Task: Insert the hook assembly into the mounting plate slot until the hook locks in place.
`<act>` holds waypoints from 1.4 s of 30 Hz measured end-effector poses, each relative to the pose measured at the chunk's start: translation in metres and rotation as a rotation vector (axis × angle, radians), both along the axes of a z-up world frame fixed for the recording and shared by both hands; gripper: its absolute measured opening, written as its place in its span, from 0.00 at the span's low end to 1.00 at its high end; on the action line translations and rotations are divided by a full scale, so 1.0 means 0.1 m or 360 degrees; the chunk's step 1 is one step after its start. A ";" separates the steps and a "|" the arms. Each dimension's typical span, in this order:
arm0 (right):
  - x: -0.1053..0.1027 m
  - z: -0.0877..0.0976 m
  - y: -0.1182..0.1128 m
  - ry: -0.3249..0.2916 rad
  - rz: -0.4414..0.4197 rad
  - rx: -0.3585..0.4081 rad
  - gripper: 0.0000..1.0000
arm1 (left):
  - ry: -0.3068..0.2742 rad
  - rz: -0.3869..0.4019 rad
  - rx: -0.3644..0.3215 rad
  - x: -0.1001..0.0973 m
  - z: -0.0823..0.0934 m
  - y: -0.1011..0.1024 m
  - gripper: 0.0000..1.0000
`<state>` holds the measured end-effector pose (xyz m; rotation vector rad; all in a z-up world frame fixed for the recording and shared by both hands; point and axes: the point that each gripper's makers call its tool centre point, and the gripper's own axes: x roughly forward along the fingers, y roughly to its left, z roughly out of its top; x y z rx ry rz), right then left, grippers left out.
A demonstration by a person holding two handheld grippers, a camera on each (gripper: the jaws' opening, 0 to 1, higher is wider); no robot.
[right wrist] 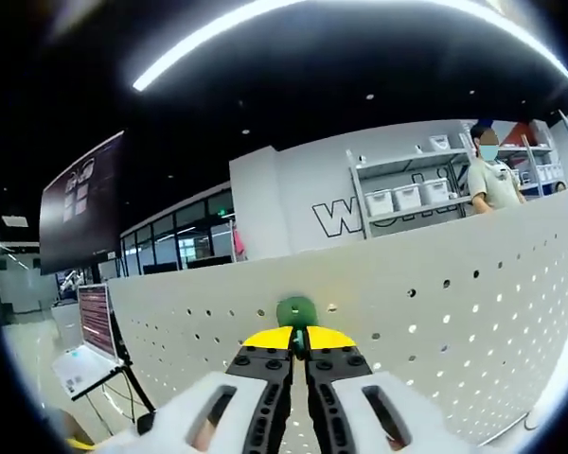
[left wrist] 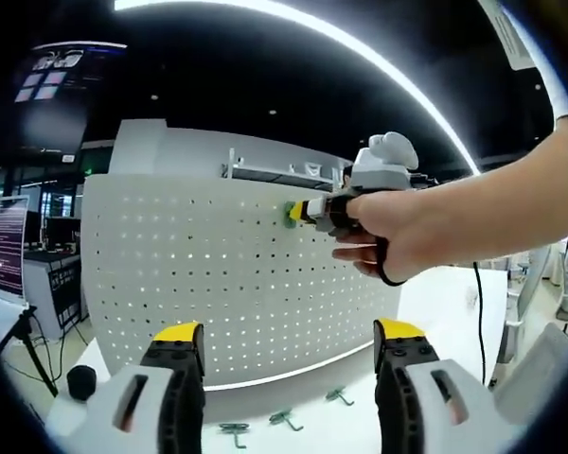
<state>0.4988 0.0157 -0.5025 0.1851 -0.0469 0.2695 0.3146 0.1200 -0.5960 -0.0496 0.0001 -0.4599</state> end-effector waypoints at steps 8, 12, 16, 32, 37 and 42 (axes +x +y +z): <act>0.02 -0.02 0.02 0.0002 -0.0063 -0.0006 0.02 | 0.0003 -0.0001 0.0000 -0.01 0.01 0.01 0.74; 0.05 -0.01 0.03 0.0006 -0.0159 0.0000 0.02 | 0.0006 -0.0003 -0.0009 -0.03 0.02 0.00 0.74; 0.06 -0.01 0.02 0.0030 -0.0207 0.0026 0.02 | 0.0000 -0.0016 -0.0008 -0.05 0.03 -0.02 0.74; 0.02 -0.02 0.01 0.0048 -0.0178 0.0080 0.03 | 0.0005 -0.0025 -0.0003 -0.08 0.02 -0.02 0.73; -0.01 0.00 0.10 0.0027 -0.0108 0.0034 0.13 | 0.0005 -0.0058 -0.0037 -0.09 0.04 -0.07 0.75; -0.05 -0.07 0.13 0.0076 -0.0056 0.0066 0.31 | 0.0005 -0.0071 -0.0016 -0.10 0.02 -0.12 0.76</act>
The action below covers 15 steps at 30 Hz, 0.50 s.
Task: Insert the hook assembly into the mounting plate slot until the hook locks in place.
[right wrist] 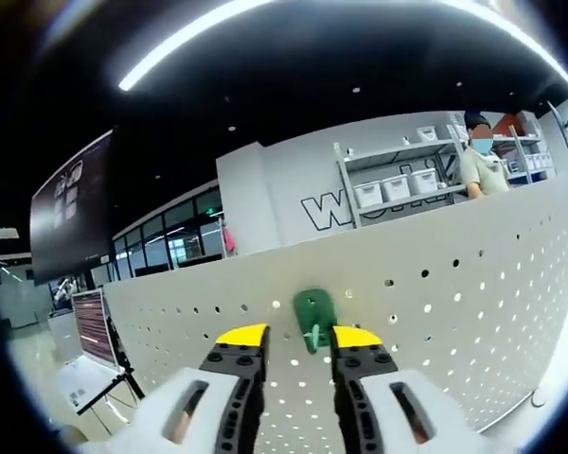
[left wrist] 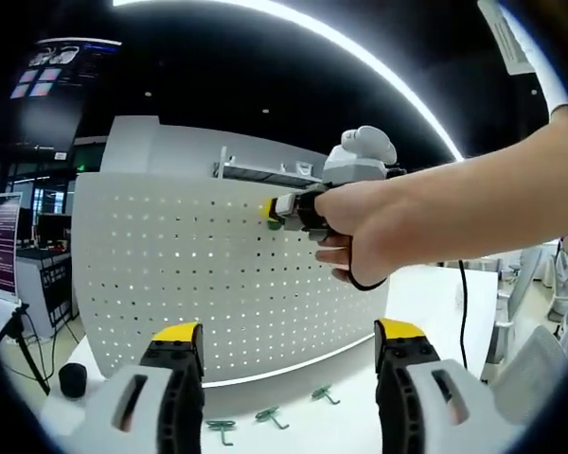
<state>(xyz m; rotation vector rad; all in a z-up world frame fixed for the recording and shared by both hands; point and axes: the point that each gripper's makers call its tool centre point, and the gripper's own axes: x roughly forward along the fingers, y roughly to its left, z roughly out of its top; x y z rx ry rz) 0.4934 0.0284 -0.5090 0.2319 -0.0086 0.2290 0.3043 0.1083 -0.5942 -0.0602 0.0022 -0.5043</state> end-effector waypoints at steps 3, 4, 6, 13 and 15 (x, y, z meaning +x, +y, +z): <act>-0.03 0.00 0.01 -0.0030 0.0034 -0.0011 0.36 | 0.0006 -0.0004 0.0002 0.00 0.00 -0.01 0.76; -0.04 0.01 0.01 -0.0032 0.0046 -0.0003 0.41 | 0.0004 -0.0001 0.0006 0.00 0.00 0.00 0.76; -0.07 0.03 0.03 -0.0057 0.0074 -0.0018 0.52 | 0.0004 0.0001 0.0002 0.00 0.00 0.00 0.77; -0.11 -0.04 -0.02 -0.0039 0.0100 -0.0063 0.57 | 0.0015 0.0004 0.0011 -0.01 -0.02 0.01 0.77; -0.11 -0.03 -0.02 -0.0048 0.0101 -0.0076 0.58 | 0.0015 0.0004 0.0012 -0.02 -0.03 0.01 0.77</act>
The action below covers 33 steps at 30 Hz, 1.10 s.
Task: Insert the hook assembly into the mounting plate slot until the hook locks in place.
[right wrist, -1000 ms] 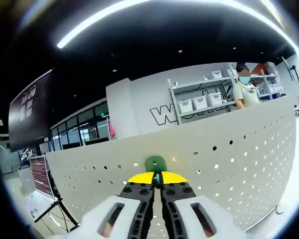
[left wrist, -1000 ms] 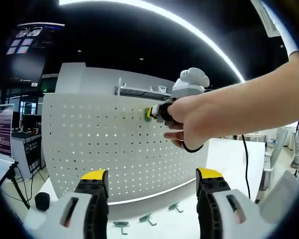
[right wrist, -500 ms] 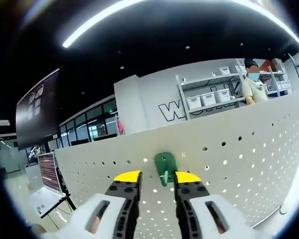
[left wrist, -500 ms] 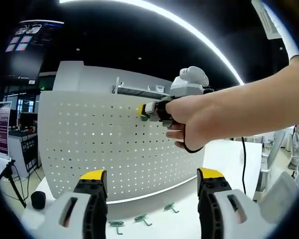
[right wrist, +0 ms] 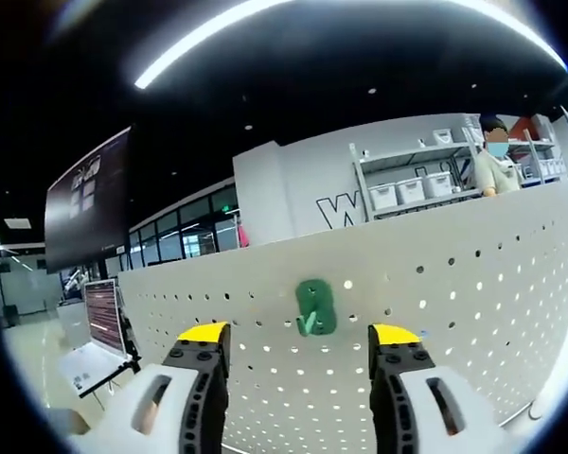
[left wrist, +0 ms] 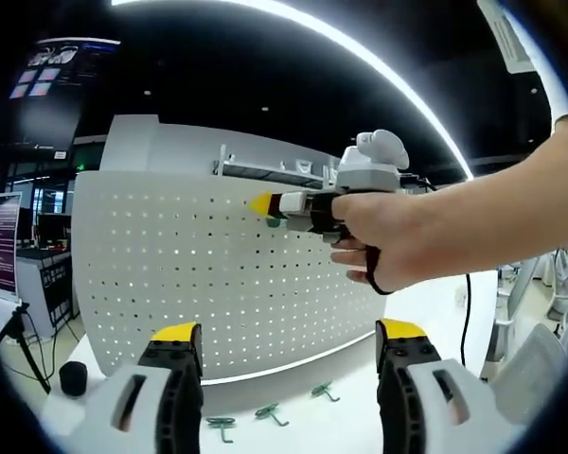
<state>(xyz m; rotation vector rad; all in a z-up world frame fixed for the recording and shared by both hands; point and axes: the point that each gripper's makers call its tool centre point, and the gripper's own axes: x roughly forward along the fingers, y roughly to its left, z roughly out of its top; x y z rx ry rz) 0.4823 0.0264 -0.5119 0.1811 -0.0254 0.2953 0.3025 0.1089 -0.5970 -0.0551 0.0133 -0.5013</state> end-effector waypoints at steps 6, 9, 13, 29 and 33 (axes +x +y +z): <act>-0.01 0.01 0.01 -0.0008 0.0018 -0.0004 0.62 | 0.0008 0.0006 -0.0001 -0.01 -0.02 0.01 0.77; -0.01 0.02 0.00 -0.0014 0.0030 -0.0013 0.63 | 0.0005 0.0008 -0.0002 -0.01 -0.01 0.01 0.77; -0.03 0.03 0.02 -0.0027 0.0086 -0.0047 0.61 | 0.0007 0.0010 0.0000 -0.01 -0.02 0.02 0.77; -0.08 0.10 0.04 -0.0075 0.0258 -0.0054 0.64 | 0.0008 0.0011 0.0000 0.00 -0.02 0.02 0.77; -0.14 0.12 0.06 -0.0090 0.0354 -0.0045 0.64 | 0.0003 0.0011 0.0000 0.00 -0.01 0.02 0.78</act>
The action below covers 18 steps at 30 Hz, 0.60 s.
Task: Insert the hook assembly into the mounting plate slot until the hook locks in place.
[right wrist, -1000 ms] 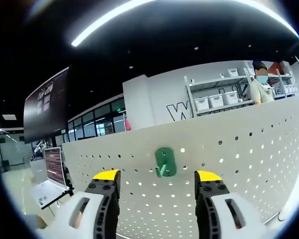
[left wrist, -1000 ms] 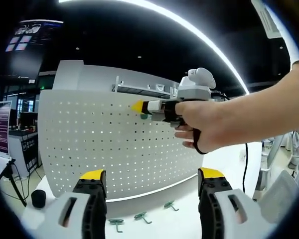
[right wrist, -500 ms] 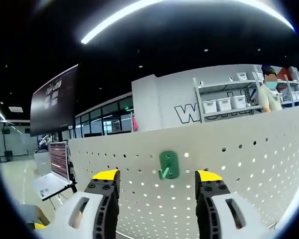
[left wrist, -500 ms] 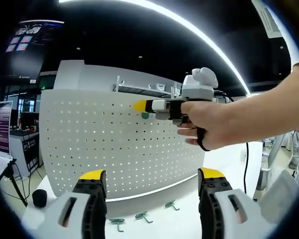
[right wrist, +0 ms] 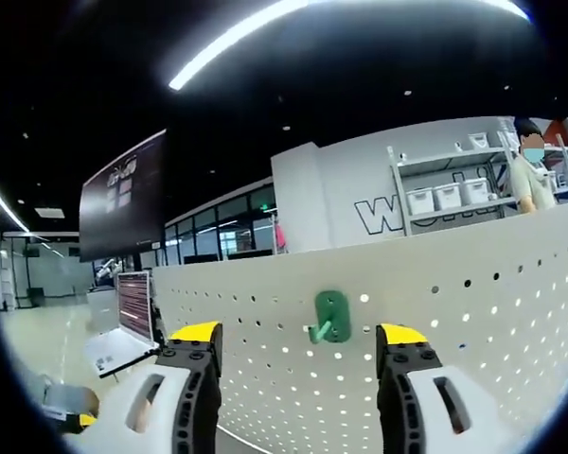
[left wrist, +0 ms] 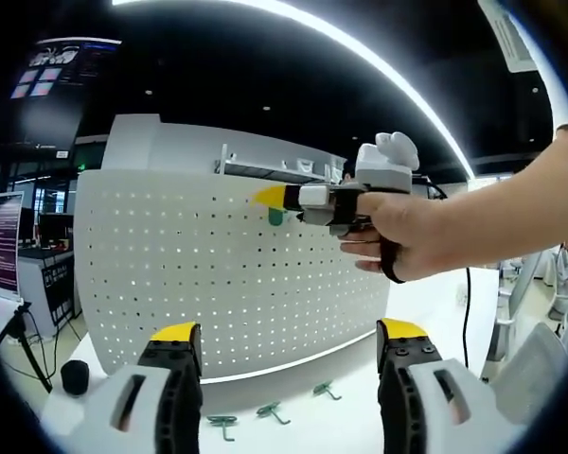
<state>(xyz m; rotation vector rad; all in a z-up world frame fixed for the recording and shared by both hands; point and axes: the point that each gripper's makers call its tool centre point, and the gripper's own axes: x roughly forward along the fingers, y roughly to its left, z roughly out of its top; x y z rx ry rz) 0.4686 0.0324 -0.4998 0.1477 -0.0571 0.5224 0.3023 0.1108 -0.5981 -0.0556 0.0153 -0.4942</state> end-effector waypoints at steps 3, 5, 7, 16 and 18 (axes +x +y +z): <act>-0.03 0.01 0.00 -0.0014 0.0045 0.0001 0.64 | 0.0002 0.0003 -0.0002 0.00 0.00 0.01 0.77; -0.03 0.01 0.00 -0.0023 0.0049 -0.0006 0.64 | 0.0001 0.0004 0.0000 0.00 0.00 0.01 0.77; -0.02 0.00 0.02 -0.0012 0.0068 -0.0012 0.64 | 0.0001 0.0003 0.0000 0.00 0.00 0.00 0.77; -0.10 -0.01 -0.05 -0.0039 0.0155 -0.0038 0.63 | -0.0005 0.0006 -0.0003 0.01 0.02 0.03 0.77; -0.16 -0.01 -0.07 -0.0057 0.0203 -0.0046 0.63 | -0.0005 0.0004 0.0000 0.01 0.02 0.02 0.77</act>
